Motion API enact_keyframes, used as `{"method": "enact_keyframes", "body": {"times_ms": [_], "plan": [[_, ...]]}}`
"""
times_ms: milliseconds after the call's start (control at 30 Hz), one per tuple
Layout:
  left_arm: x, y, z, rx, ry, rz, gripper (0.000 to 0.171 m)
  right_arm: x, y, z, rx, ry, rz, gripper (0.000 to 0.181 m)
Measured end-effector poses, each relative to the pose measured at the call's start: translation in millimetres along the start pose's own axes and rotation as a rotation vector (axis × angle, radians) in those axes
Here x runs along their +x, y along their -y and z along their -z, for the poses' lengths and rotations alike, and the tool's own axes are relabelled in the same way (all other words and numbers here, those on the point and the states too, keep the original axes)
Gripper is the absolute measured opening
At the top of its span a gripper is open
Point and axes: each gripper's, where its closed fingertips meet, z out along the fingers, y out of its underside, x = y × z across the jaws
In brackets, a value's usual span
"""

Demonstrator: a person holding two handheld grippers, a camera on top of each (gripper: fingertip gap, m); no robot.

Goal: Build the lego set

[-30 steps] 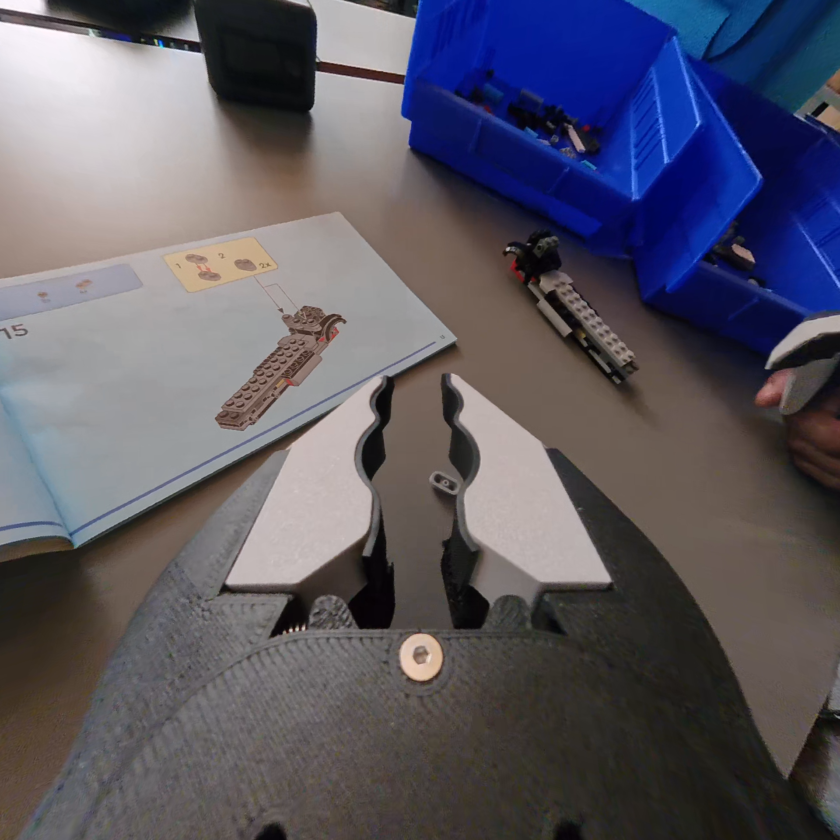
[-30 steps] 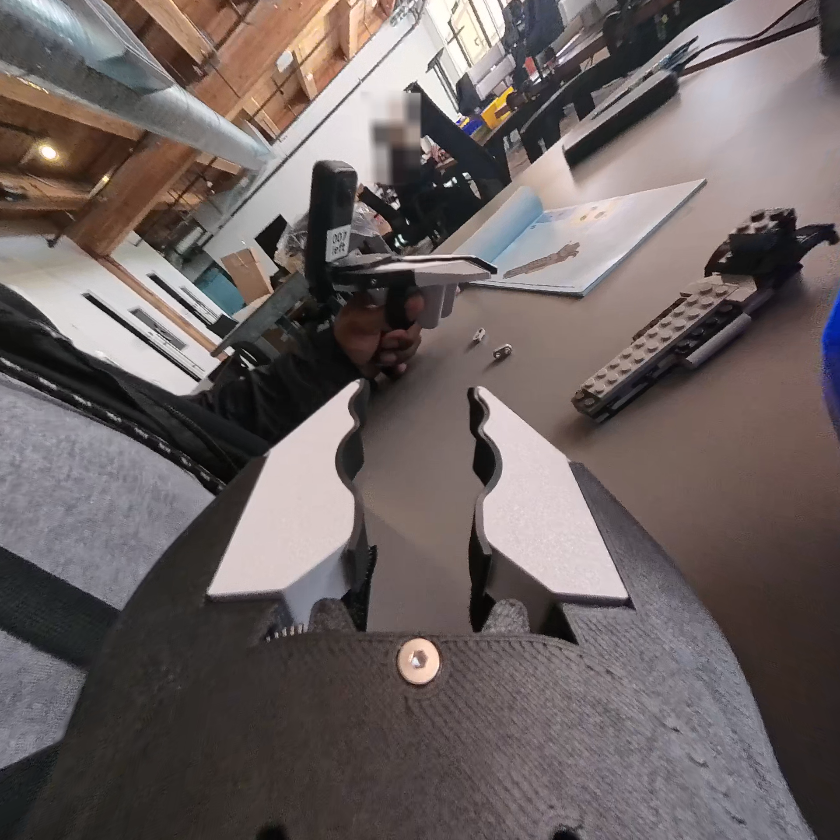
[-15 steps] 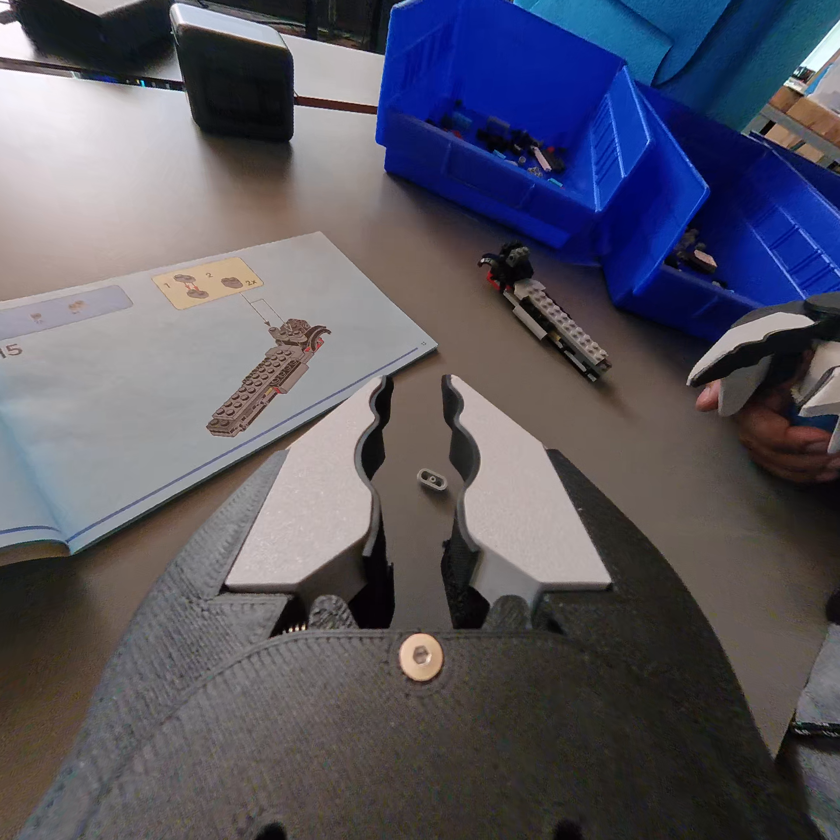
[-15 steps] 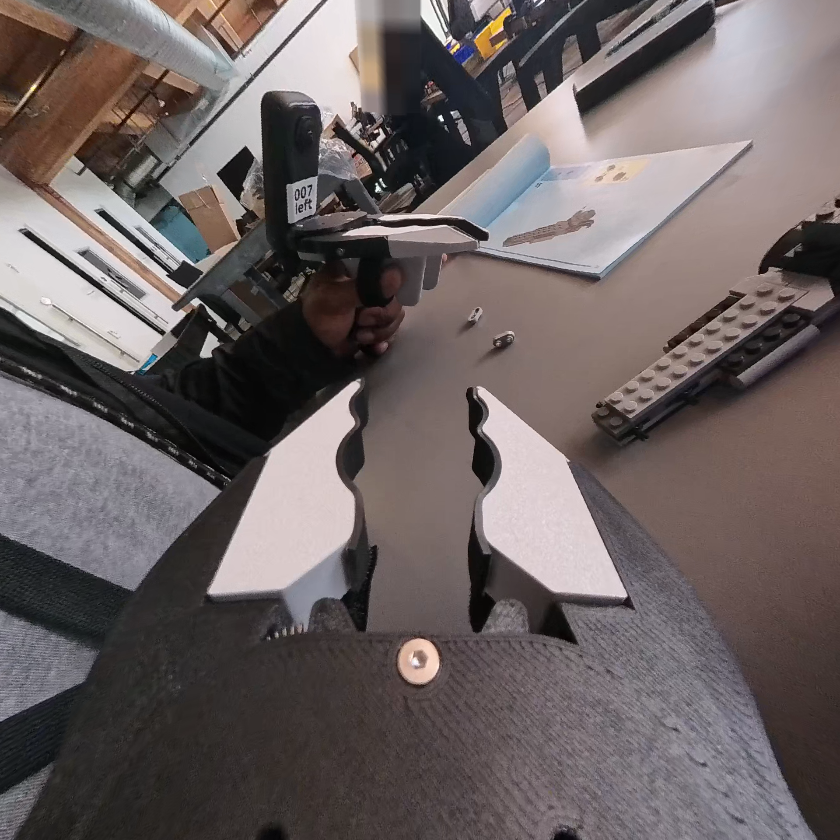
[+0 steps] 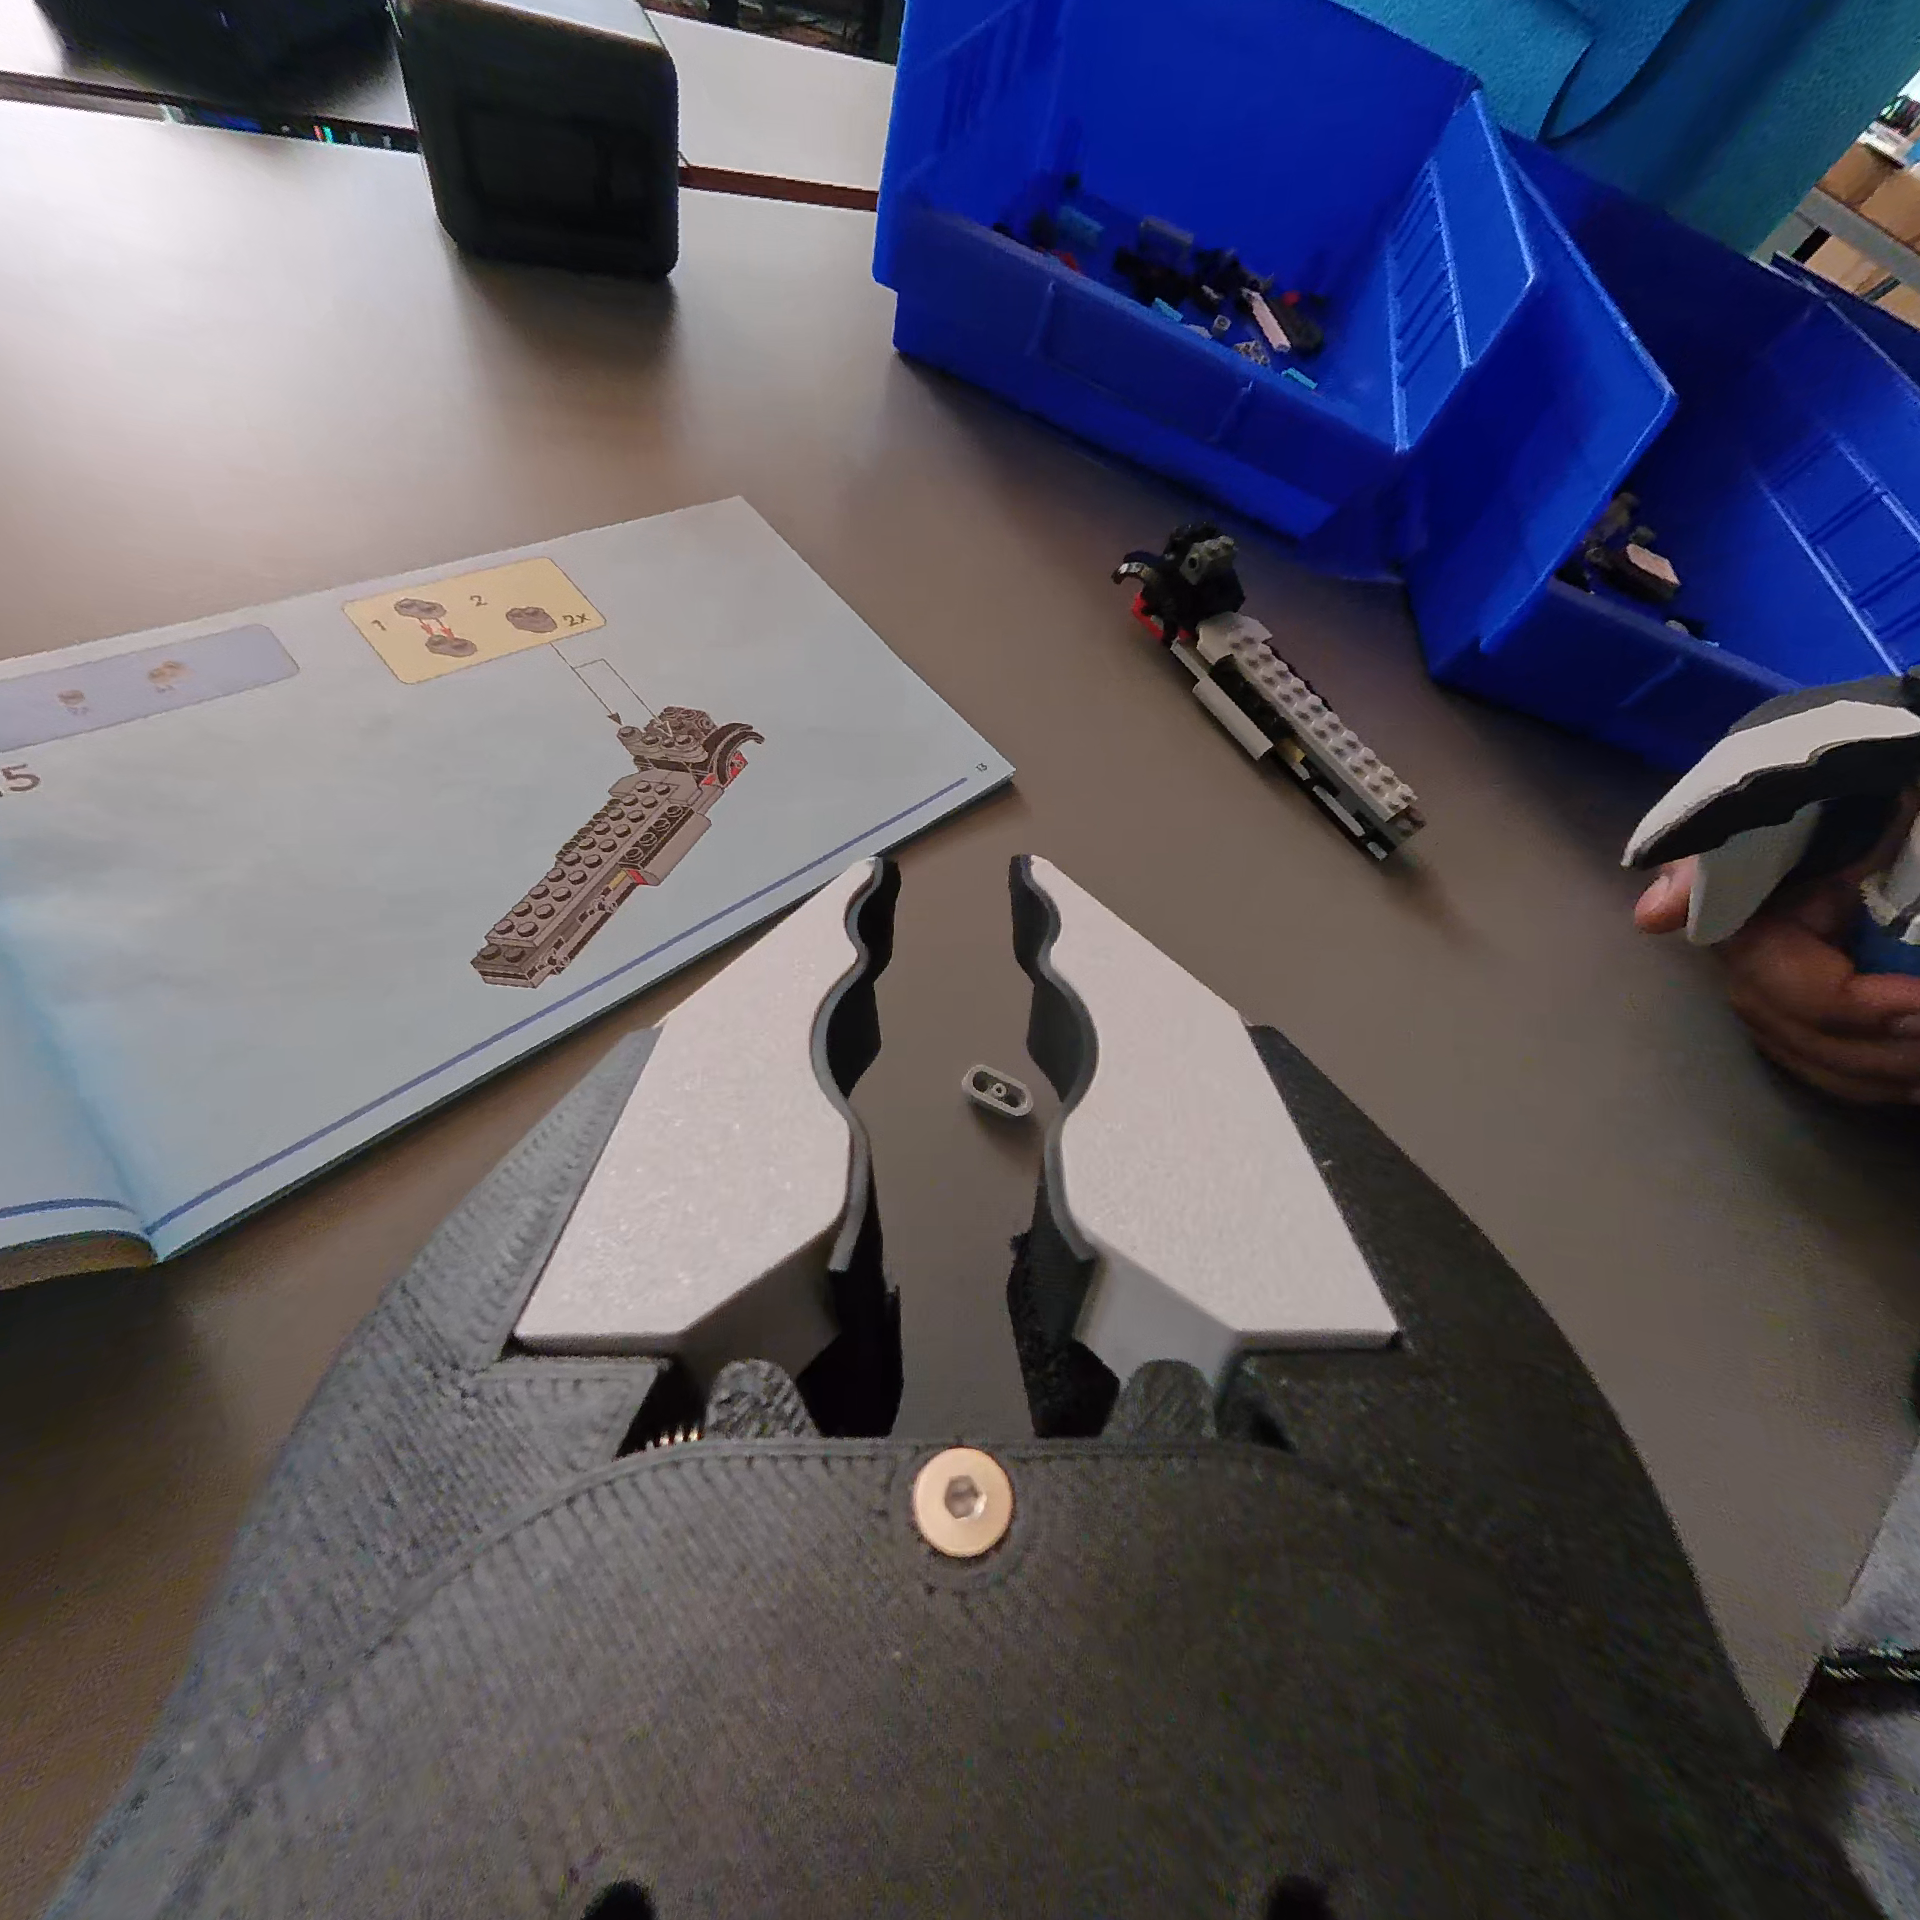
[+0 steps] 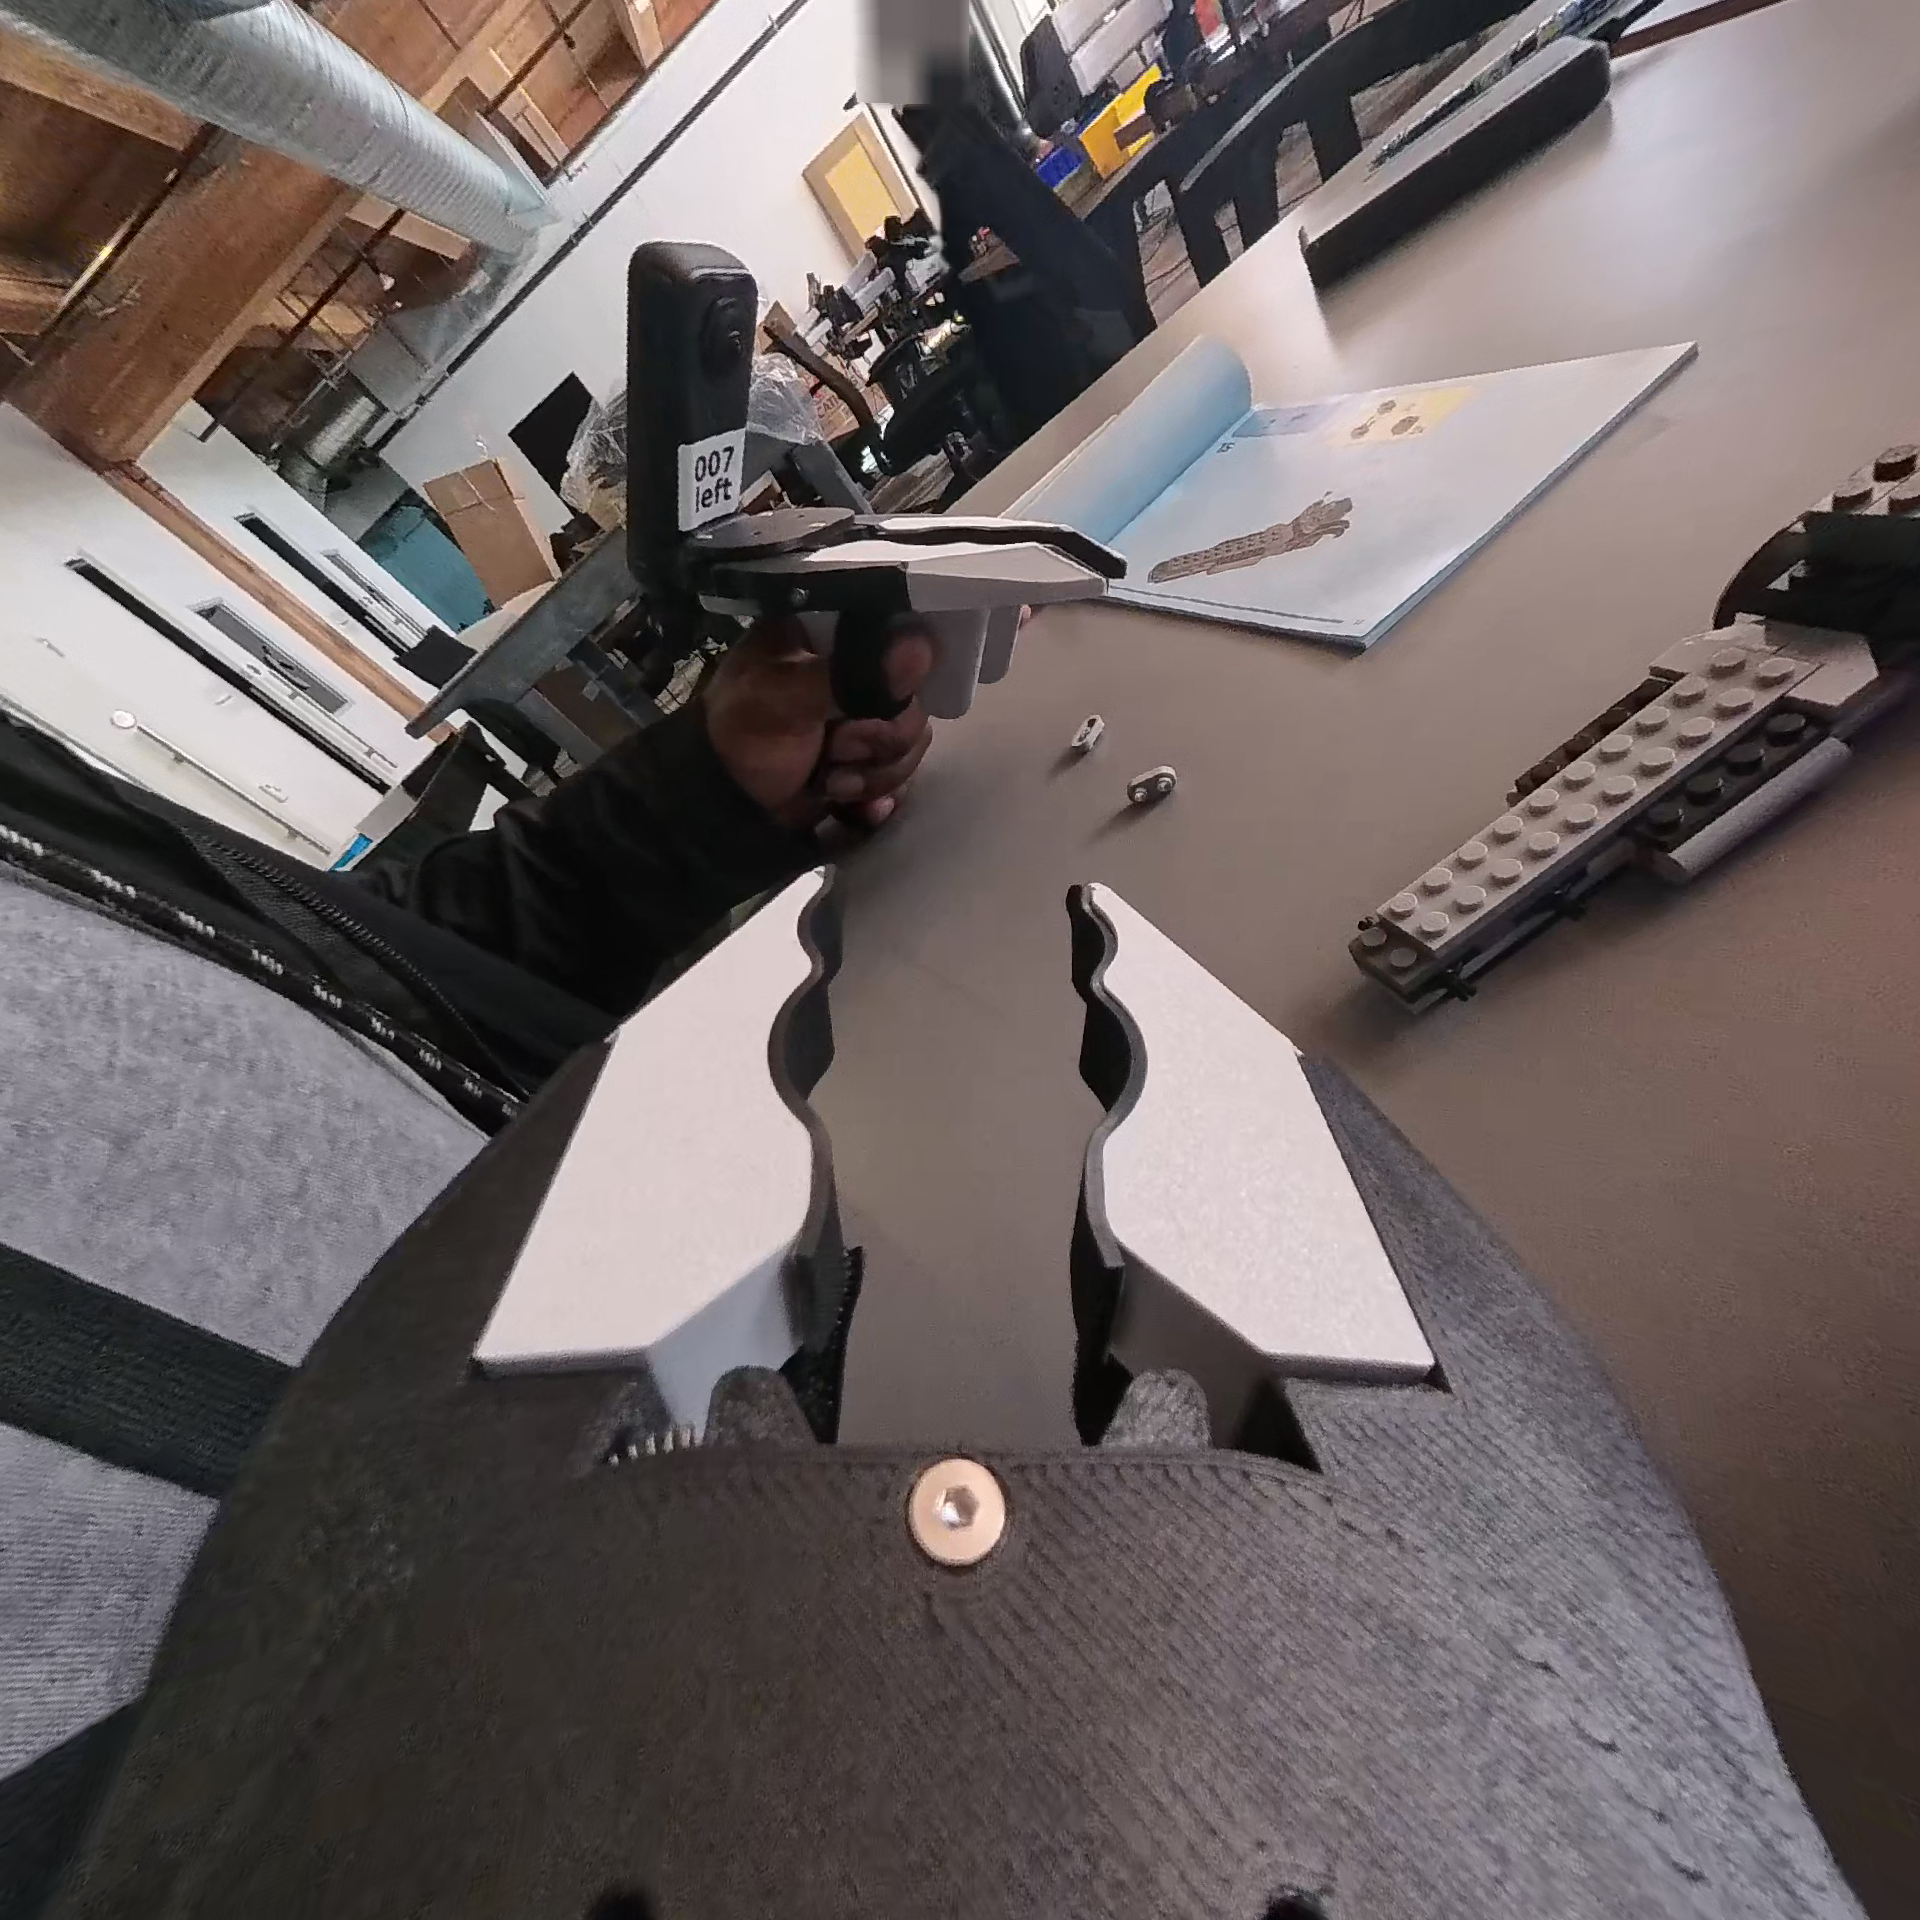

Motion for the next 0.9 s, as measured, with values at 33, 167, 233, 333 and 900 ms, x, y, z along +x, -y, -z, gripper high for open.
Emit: {"method": "enact_keyframes", "body": {"times_ms": [33,167,233,333,900], "plan": [[-0.3,-0.1,-0.3,-0.001,0.002,0.001,0.023,0.0,0.0,0.1,0.0,0.001,-0.001,0.045],[-1.1,-0.7,-1.3,-0.008,0.006,0.004,0.024,-0.1,0.3,0.6,0.002,0.003,-0.004,0.045],[-1.4,-0.8,-1.6,-0.01,0.007,0.005,0.024,-0.1,0.6,0.9,0.003,0.004,-0.005,0.045],[-1.6,-0.8,-1.6,-0.01,0.01,0.004,0.023,0.0,0.7,1.1,0.004,0.005,-0.007,0.045],[-1.5,-0.1,-1.1,-0.004,0.011,0.0,0.024,-0.1,0.4,1.1,0.004,0.004,-0.007,0.045]]}}
